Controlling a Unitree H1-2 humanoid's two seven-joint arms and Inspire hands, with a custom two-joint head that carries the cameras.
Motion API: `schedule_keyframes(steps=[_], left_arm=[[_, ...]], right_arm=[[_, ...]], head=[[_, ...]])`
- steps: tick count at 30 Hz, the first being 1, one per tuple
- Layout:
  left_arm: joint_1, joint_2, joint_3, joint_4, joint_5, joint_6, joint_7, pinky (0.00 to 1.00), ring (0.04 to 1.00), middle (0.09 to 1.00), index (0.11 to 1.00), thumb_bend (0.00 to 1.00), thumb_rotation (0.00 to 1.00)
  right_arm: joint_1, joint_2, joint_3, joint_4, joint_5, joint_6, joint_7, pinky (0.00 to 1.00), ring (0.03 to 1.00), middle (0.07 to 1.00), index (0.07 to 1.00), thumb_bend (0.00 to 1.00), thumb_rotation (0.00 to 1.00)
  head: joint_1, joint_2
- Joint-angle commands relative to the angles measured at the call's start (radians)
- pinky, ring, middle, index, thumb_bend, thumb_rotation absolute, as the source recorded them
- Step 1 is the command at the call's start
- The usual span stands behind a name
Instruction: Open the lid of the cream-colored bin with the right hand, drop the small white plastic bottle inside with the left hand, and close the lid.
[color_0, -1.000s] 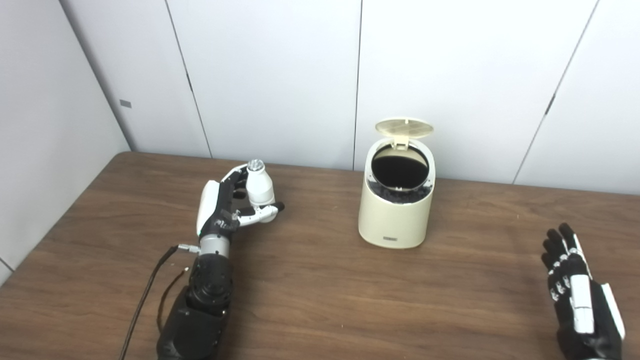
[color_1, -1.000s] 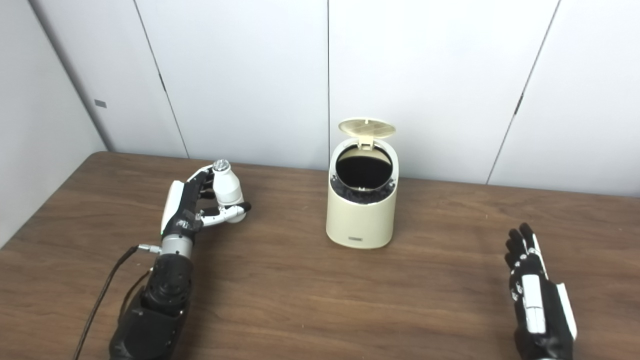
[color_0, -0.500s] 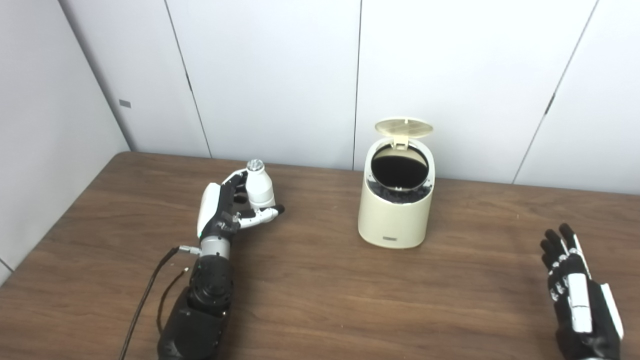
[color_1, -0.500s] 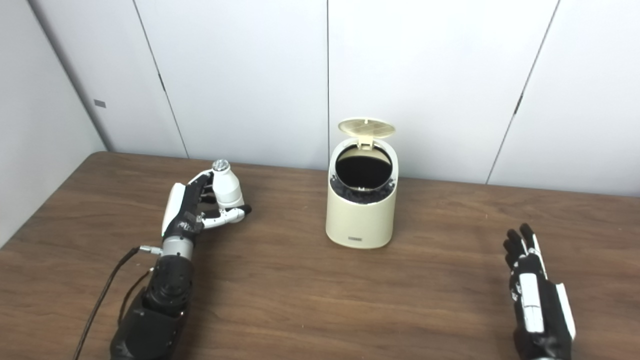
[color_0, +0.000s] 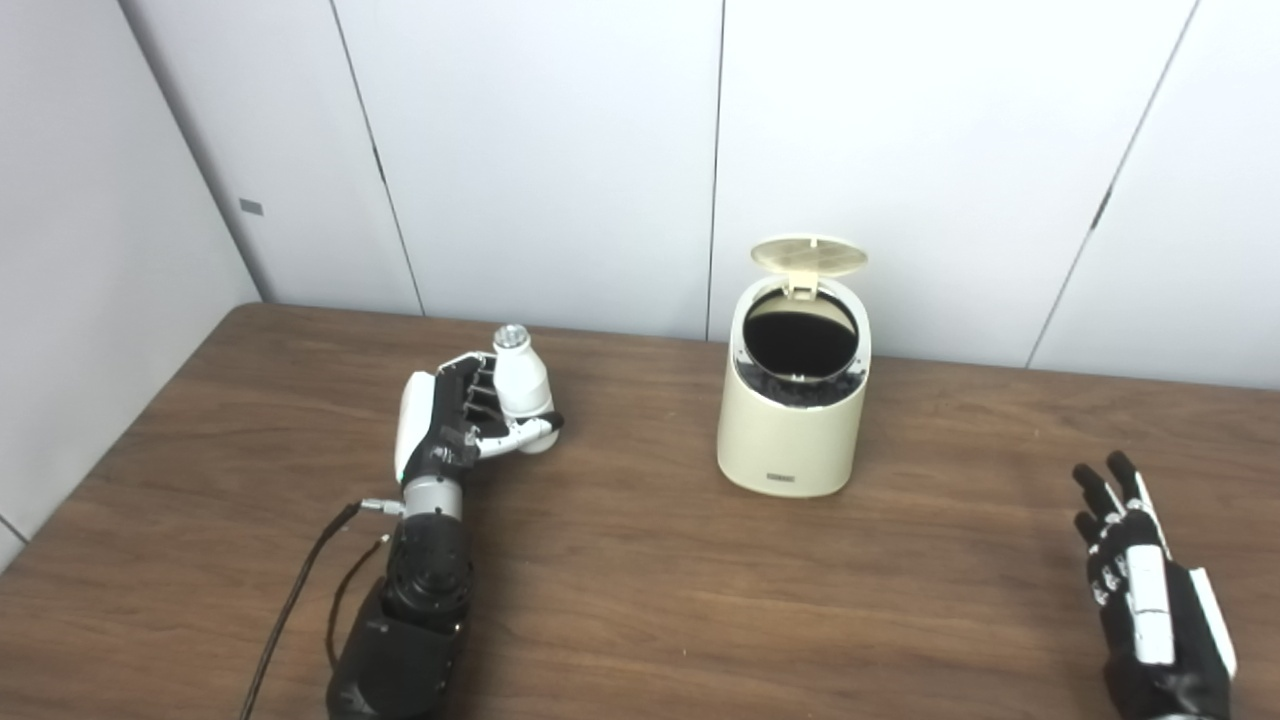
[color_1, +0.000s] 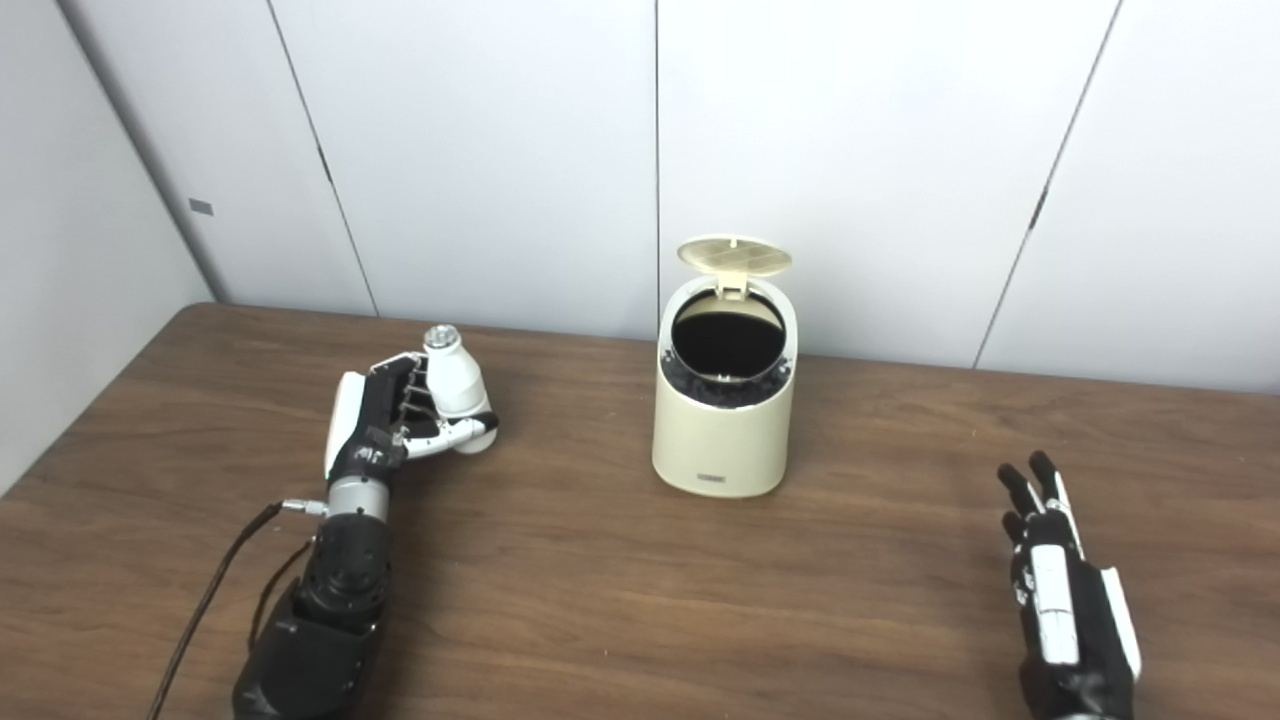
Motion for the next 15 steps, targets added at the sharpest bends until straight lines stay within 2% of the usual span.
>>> schedule_keyframes(steps=[1, 2, 8, 11, 15], left_arm=[[-0.052, 0.006, 0.013, -0.02, -0.002, -0.035, 0.043, 0.43, 0.485, 0.488, 0.492, 0.52, 0.0], [-0.052, 0.005, 0.014, -0.019, -0.003, -0.037, 0.047, 0.4, 0.448, 0.495, 0.485, 0.51, 0.0], [-0.05, 0.004, 0.011, -0.019, 0.002, -0.039, 0.056, 0.36, 0.39, 0.5, 0.483, 0.5, 0.0], [-0.048, 0.006, 0.005, -0.016, 0.009, -0.045, 0.058, 0.39, 0.424, 0.498, 0.479, 0.5, 0.0], [-0.046, 0.009, -0.003, -0.019, 0.025, -0.045, 0.063, 0.36, 0.387, 0.5, 0.483, 0.5, 0.0]], right_arm=[[0.027, 0.025, 0.008, 0.024, -0.003, -0.01, -0.013, 1.0, 1.0, 0.925, 0.975, 0.55, 0.92], [0.027, 0.025, 0.008, 0.024, -0.004, -0.01, -0.015, 1.0, 1.0, 0.914, 0.973, 0.55, 0.92], [0.027, 0.022, 0.01, 0.025, -0.012, -0.023, -0.018, 1.0, 1.0, 0.897, 0.975, 0.54, 0.96], [0.028, 0.02, 0.01, 0.025, -0.025, -0.026, -0.022, 1.0, 1.0, 0.898, 0.977, 0.55, 0.97], [0.026, 0.016, 0.007, 0.035, -0.025, -0.041, -0.02, 1.0, 1.0, 0.899, 0.977, 0.55, 0.98]], head=[[0.002, 0.003], [0.002, 0.002], [0.003, 0.006], [0.003, 0.006], [0.003, 0.006]])
